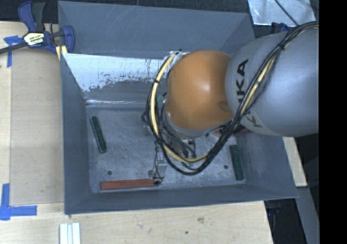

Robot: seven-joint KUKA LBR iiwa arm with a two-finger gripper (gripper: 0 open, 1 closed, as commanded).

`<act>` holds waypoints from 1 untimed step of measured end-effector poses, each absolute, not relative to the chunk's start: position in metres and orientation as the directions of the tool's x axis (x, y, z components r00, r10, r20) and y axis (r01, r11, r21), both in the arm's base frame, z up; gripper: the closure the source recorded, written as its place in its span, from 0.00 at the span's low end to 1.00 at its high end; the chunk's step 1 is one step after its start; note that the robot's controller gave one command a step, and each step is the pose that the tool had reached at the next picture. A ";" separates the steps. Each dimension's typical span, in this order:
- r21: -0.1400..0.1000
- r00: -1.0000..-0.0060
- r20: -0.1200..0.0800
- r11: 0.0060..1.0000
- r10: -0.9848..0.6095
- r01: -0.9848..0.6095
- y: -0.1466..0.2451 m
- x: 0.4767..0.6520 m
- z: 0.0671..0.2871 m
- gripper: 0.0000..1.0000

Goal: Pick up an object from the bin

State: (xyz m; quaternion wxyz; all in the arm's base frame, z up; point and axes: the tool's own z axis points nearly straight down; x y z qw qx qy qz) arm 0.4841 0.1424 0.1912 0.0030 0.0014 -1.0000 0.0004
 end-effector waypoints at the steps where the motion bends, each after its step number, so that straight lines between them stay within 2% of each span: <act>1: 0.001 -0.987 -0.016 0.987 -0.159 -0.159 0.142 0.488 0.075 0.00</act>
Offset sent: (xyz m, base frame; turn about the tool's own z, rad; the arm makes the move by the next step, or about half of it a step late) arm -0.0008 -0.0009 -0.1173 -0.1577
